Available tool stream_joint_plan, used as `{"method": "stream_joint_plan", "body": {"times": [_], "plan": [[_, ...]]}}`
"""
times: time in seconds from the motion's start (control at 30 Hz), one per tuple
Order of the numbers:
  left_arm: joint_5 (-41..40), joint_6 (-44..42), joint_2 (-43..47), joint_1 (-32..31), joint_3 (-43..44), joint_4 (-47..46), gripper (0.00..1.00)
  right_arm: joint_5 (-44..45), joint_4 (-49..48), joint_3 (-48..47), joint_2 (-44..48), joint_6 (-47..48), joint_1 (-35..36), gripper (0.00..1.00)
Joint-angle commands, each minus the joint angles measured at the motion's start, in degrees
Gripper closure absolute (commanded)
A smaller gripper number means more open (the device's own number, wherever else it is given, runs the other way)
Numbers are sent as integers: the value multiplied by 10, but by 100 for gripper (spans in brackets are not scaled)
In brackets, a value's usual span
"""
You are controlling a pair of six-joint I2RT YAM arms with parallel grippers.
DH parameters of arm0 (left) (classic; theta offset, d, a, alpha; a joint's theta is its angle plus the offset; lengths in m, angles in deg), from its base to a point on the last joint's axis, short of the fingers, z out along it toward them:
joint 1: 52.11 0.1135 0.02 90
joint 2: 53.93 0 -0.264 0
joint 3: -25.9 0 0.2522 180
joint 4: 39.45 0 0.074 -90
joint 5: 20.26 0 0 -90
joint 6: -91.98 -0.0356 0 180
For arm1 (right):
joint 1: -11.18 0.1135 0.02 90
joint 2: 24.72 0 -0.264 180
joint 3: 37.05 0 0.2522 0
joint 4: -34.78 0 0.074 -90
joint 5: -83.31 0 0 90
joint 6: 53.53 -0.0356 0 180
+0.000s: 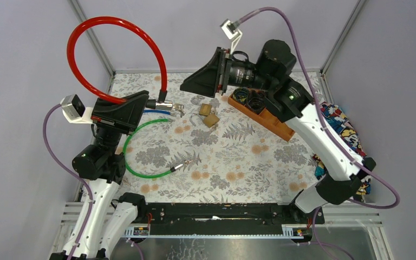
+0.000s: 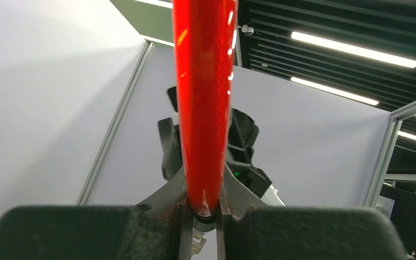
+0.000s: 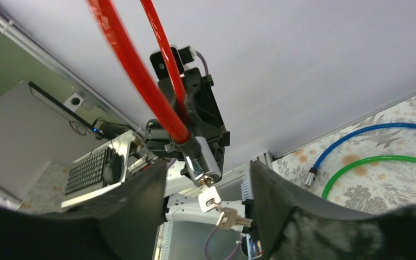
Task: Lock with the key
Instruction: Lock the lock.
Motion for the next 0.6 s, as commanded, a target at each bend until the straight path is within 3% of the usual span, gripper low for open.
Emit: {"method": "stream_joint_plan", "body": {"times": [0.0, 0.07, 0.2, 0.57], "plan": [[1, -9, 4, 5, 24, -52, 100, -84, -31, -21, -48, -37, 3, 40], [-2, -11, 6, 5, 23, -50, 100, -91, -58, -1, -48, -54, 7, 44], [-3, -10, 6, 5, 19, -50, 100, -111, -132, 30, -46, -94, 22, 41], [-9, -12, 8, 5, 15, -51, 100, -136, -165, 66, -37, -130, 46, 46]]}}
